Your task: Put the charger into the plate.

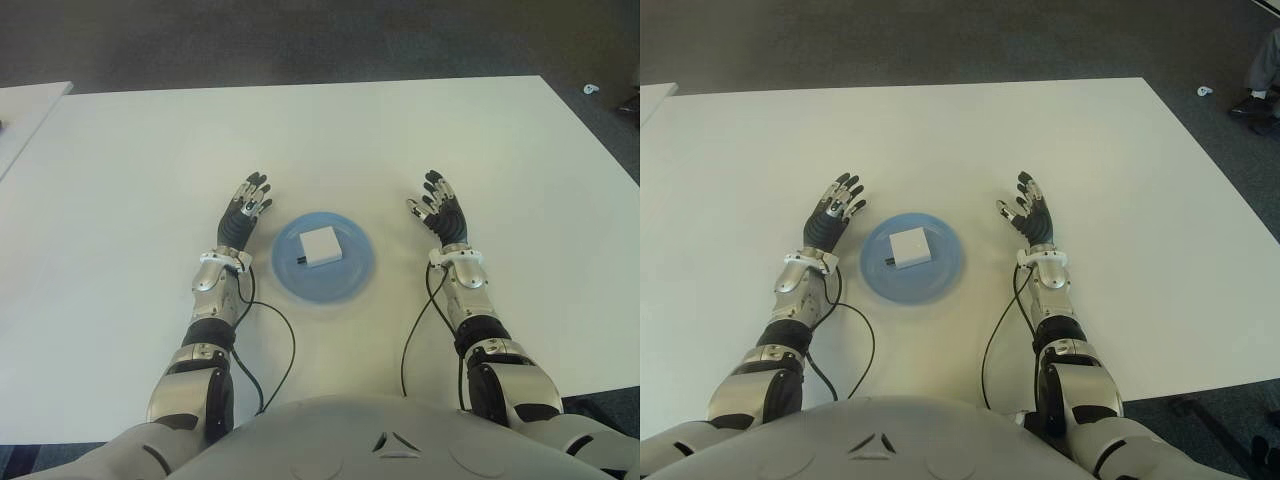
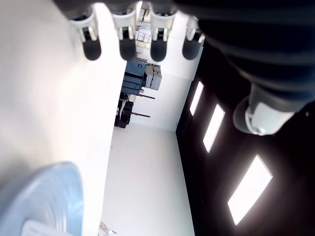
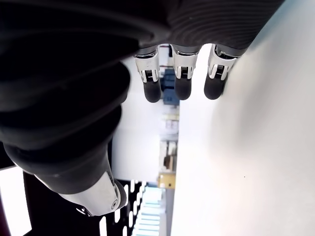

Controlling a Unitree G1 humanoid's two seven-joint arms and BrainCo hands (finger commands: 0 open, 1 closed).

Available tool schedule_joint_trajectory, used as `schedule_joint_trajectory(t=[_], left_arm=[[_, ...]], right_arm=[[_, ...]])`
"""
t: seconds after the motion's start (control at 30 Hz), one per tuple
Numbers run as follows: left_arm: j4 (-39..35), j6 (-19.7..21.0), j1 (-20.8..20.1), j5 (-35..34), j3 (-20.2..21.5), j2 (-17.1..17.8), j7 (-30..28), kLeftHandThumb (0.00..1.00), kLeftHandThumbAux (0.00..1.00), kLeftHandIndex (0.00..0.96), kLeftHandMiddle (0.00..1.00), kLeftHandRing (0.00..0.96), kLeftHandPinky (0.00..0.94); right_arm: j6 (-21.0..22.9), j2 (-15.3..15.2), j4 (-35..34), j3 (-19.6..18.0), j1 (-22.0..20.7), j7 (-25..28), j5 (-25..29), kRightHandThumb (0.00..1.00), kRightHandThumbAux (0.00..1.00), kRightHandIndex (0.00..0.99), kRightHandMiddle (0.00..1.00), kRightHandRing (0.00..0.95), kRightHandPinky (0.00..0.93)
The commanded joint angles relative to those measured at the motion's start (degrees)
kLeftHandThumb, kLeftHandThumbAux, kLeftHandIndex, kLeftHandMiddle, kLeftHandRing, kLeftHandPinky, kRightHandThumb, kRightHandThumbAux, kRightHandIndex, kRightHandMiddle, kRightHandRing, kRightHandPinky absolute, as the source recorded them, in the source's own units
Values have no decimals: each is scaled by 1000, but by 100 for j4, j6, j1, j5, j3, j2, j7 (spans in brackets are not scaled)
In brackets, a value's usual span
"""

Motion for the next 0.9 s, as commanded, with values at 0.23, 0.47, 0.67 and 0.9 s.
schedule_joint_trajectory(t=[0.23, 0.47, 0.67, 0.9], left_arm=[[148, -116, 209, 267, 86, 71, 629, 11, 474, 0, 49, 45, 63], [171, -201, 197, 289, 184, 120, 954, 7, 490, 0, 41, 30, 44], [270, -228, 156, 247, 284, 151, 1011, 11, 507, 0, 31, 17, 33], [458, -290, 79, 315, 341, 220, 1202, 22, 527, 0, 13, 3, 21]], right_arm=[[197, 167, 296, 201, 238, -305, -284, 0, 789, 30, 49, 8, 5], [335, 279, 173, 337, 291, -569, -425, 0, 798, 27, 34, 0, 14], [428, 344, 158, 394, 314, -639, -443, 0, 816, 21, 18, 0, 20], [712, 432, 0, 446, 306, -727, -469, 0, 823, 3, 2, 0, 14]])
